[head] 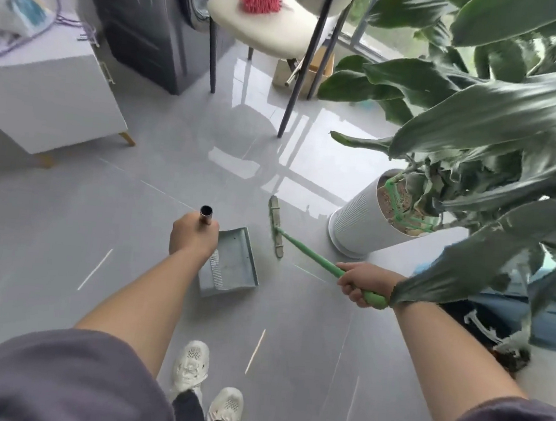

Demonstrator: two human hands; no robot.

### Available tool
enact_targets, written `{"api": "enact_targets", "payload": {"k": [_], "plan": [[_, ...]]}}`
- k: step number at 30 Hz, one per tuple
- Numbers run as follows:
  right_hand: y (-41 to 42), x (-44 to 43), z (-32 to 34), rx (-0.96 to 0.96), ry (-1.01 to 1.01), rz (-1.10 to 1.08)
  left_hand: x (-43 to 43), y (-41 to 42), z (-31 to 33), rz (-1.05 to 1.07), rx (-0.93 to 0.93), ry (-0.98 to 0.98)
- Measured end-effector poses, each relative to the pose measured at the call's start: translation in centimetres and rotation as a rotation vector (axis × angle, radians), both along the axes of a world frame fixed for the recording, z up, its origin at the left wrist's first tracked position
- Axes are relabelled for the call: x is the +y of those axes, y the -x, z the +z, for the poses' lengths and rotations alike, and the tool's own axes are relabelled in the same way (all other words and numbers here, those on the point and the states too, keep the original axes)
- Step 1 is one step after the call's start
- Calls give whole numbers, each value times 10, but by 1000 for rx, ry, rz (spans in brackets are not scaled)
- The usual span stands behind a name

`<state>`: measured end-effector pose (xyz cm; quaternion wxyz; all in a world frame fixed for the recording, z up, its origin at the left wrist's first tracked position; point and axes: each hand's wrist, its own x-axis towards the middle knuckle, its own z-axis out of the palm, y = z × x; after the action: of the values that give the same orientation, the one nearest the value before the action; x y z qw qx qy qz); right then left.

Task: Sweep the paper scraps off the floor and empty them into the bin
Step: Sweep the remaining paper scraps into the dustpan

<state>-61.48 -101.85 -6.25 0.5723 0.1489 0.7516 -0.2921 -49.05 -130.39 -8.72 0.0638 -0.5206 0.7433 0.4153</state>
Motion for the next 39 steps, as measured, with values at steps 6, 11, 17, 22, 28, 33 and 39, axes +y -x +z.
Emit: {"api": "enact_targets", "payload": {"k": [6,11,17,22,28,33,39], "plan": [[-50,-37,9,118,-105,164,-44,-81,28,141,4,8],[-109,-87,4,173,-193,332,-106,-161,53,243,-8,-7],[-196,-170,8,140,-265,254,-207,-262,71,293,-10,-9],[-291,-294,14,142,-212,263,-311,-350,88,258,-1,37],[-362,-420,26,172,-193,396,-407,-421,102,250,-16,75],[-387,-517,42,204,-164,452,-481,-459,108,313,-18,97],[-405,-673,24,224,-152,498,-623,-479,110,330,-4,112]]}}
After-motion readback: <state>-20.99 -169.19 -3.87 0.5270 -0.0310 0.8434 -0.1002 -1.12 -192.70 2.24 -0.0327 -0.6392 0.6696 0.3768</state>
